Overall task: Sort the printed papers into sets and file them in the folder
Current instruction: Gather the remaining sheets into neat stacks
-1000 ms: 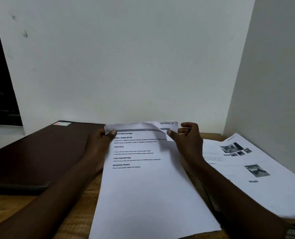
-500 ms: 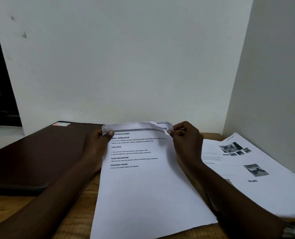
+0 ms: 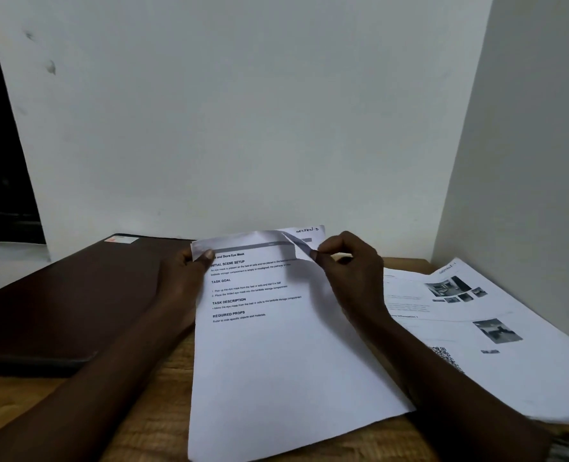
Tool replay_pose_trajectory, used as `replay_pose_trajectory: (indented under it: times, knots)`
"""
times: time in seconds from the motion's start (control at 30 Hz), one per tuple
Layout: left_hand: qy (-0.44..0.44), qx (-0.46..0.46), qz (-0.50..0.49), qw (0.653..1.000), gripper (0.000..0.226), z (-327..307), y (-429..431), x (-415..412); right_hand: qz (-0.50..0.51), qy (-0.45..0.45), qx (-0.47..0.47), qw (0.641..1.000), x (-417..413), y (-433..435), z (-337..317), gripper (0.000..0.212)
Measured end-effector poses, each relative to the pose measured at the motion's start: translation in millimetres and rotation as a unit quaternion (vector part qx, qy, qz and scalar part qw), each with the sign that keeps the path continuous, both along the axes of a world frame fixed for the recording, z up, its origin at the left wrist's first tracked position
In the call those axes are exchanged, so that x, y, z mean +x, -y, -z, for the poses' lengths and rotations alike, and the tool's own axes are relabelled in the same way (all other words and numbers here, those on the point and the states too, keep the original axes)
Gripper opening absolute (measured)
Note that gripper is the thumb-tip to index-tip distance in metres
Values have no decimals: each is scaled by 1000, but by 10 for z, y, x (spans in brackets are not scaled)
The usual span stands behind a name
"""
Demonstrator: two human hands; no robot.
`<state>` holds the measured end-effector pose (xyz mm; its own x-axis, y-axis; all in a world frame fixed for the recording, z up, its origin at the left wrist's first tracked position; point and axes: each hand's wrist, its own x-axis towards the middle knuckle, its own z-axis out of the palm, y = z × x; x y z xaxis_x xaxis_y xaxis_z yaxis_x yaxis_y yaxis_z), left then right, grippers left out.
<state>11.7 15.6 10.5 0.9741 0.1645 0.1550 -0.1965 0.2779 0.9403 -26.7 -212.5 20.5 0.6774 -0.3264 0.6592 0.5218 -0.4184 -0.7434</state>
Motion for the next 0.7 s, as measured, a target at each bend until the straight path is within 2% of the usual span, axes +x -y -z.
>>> replay_pose_trajectory:
  times: [0.13, 0.2, 0.27, 0.33, 0.4, 0.53, 0.7]
  knots:
    - [-5, 9, -1, 1000, 23, 4, 0, 4, -115, -92, 7, 989, -62, -38, -25, 50]
    - [-4, 12, 5, 1000, 23, 3, -3, 11, -119, -97, 51, 987, -51, -60, -21, 41]
    - [-2, 17, 14, 1000, 23, -2, 3, 8, -39, -83, 48, 995, -9, -19, -11, 18]
    - [3, 24, 24, 999, 23, 0, 23, 3, 41, -82, 29, 995, 39, 48, 17, 38]
    - [10, 31, 36, 999, 23, 9, 43, -2, 67, -79, 24, 994, 58, 91, 34, 52]
    - [20, 37, 50, 998, 24, 27, 46, 3, 62, -82, 66, 993, 34, 110, 7, 37]
    - [28, 43, 41, 998, 22, 35, 34, 5, 79, -61, 25, 995, -2, 103, -35, 25]
